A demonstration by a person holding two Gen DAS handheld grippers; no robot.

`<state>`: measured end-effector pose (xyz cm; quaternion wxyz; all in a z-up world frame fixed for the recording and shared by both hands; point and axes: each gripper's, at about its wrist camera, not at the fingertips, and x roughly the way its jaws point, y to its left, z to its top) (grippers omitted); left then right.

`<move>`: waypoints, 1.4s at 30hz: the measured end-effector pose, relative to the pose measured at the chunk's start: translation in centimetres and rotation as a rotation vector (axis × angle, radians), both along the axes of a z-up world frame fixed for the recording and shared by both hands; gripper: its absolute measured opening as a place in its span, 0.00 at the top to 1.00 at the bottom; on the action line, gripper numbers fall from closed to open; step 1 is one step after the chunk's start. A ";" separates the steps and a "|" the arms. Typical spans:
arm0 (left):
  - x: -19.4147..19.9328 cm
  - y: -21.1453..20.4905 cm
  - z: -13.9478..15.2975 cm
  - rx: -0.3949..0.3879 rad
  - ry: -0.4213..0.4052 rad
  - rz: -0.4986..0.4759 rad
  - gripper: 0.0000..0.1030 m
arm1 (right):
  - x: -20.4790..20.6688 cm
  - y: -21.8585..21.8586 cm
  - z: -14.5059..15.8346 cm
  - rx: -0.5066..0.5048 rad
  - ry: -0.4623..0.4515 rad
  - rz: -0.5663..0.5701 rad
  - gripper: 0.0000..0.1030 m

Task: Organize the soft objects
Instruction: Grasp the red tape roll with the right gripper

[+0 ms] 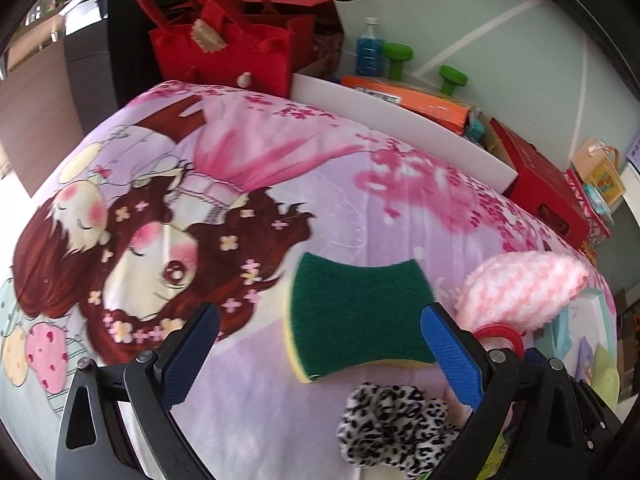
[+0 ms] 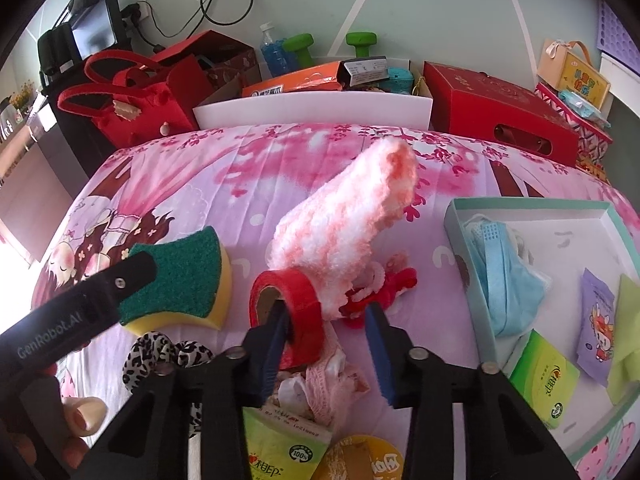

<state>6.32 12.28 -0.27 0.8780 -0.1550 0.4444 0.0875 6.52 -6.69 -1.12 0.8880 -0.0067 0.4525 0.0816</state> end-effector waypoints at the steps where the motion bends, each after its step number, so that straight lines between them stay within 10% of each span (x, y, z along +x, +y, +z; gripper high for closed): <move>1: 0.1 -0.2 -0.1 -0.005 -0.003 -0.012 0.03 | 0.0 -0.1 0.0 0.004 0.000 0.002 0.66; 8: 0.9 -2.3 -0.6 -0.023 0.005 -0.081 0.03 | 0.1 -0.5 -0.1 0.030 0.004 0.014 0.83; 27: 2.1 -4.7 -2.3 0.124 0.072 -0.095 0.03 | 0.1 -3.3 0.5 0.070 0.007 -0.031 0.84; 42: 2.2 -4.4 -2.8 0.075 0.073 -0.066 0.03 | 0.1 -3.9 0.8 0.077 0.010 -0.027 0.90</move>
